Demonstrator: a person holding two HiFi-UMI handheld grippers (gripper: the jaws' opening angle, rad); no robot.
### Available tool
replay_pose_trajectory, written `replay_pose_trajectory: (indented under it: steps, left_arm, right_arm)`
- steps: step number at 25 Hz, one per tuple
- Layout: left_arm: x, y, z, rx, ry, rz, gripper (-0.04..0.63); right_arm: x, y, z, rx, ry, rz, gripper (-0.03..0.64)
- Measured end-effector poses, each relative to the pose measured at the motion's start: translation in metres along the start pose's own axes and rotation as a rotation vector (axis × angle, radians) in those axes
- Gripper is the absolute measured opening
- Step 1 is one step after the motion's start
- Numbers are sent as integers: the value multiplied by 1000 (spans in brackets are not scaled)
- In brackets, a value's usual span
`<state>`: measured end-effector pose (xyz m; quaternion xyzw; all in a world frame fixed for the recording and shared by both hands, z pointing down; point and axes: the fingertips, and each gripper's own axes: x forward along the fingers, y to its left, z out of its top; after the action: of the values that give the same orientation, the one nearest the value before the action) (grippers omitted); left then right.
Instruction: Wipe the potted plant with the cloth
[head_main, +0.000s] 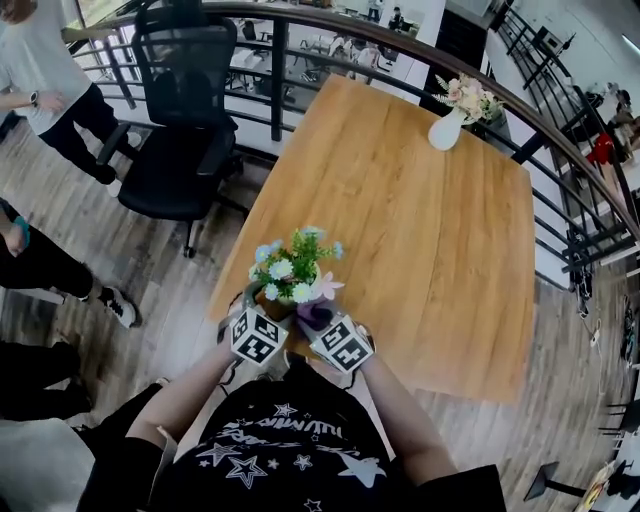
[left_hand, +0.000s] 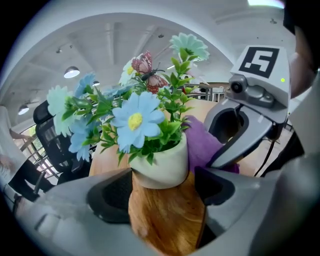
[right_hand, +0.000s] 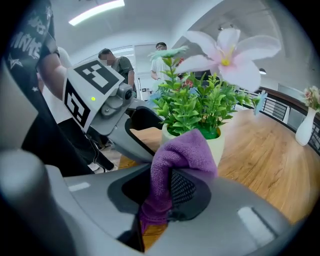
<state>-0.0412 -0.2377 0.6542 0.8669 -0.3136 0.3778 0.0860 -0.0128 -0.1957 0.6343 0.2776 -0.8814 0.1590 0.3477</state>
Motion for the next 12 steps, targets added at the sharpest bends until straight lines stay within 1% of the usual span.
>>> replay_pose_trajectory:
  steps: [4,12]
  left_arm:
    - [-2,2,1,-10,-8,6,403]
    - [-5,3,2,-18,-32,-10,403]
  right_arm:
    - [0,0,2,1,-4,3,84]
    - [-10,-4,-3,1,-4,-6,84]
